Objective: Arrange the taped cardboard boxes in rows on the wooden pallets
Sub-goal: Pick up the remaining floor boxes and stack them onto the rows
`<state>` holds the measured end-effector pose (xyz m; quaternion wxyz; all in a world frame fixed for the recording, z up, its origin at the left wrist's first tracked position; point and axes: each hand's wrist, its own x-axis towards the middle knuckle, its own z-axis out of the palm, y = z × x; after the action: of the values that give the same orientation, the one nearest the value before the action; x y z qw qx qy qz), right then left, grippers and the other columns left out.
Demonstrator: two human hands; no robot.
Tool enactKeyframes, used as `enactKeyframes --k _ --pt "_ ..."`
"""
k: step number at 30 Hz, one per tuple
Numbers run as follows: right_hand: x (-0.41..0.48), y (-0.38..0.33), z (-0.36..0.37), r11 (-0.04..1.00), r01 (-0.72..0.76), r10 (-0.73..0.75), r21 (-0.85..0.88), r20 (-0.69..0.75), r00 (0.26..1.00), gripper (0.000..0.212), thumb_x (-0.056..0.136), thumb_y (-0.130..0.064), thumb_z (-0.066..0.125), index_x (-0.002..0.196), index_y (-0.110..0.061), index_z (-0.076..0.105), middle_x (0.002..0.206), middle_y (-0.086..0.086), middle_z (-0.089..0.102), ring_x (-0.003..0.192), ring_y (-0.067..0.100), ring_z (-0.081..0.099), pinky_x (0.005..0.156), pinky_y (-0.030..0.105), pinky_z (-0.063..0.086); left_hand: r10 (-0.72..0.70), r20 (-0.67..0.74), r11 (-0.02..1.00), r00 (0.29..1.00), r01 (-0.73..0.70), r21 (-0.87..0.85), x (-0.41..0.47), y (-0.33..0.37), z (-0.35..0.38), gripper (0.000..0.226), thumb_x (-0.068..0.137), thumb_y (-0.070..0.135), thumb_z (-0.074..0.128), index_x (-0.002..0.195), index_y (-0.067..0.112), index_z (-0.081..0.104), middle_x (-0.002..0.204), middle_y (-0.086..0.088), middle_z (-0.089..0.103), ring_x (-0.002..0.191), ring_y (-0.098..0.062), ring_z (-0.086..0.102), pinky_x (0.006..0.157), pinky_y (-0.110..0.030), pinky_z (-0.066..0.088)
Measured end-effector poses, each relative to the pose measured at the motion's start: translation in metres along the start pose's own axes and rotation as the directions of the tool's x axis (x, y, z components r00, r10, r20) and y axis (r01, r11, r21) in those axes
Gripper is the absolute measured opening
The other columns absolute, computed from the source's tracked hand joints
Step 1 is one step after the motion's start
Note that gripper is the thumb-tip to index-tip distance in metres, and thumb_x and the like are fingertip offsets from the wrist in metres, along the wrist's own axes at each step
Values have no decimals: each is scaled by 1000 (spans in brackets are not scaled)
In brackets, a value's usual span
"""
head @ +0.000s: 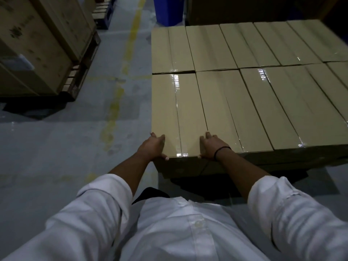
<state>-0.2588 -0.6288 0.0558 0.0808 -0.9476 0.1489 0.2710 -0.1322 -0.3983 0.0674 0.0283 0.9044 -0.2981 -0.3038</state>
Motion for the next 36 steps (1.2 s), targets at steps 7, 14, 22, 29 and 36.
enactKeyframes --k 7,14,22,29,36 --pt "3 -1 3 999 -7 6 -47 -15 1000 89 87 -46 75 154 -11 29 159 19 24 139 41 36 111 53 43 0 7 1000 1000 0 -4 5 2 -4 113 72 46 90 159 17 25 163 -33 15 141 -47 39 110 -48 43" --pt "-1 10 3 947 87 -78 -308 41 996 93 91 -4 68 161 -11 6 166 25 4 149 47 23 112 54 43 -5 17 1000 1000 5 12 4 3 -4 112 73 45 89 159 16 24 164 -34 5 142 -48 39 111 -49 43" --pt "0 10 3 933 81 -94 -351 -21 995 78 97 2 54 160 -7 10 164 28 11 145 48 30 110 53 44 -4 15 999 1000 3 34 6 6 -6 111 72 49 89 158 15 26 161 -35 19 141 -47 40 109 -48 45" --pt "2 11 3 940 81 -100 -332 -43 994 79 96 2 55 161 -8 11 164 28 14 144 46 34 110 50 44 -7 2 999 1000 7 35 6 5 -4 111 74 47 88 159 15 25 162 -33 18 141 -46 40 110 -47 44" --pt "10 12 3 954 77 -89 -289 -29 996 87 89 -5 69 159 -12 20 161 25 23 134 42 46 103 47 51 -17 -2 999 1000 17 29 10 4 -3 111 72 47 89 159 17 26 163 -31 19 140 -45 42 109 -47 44"
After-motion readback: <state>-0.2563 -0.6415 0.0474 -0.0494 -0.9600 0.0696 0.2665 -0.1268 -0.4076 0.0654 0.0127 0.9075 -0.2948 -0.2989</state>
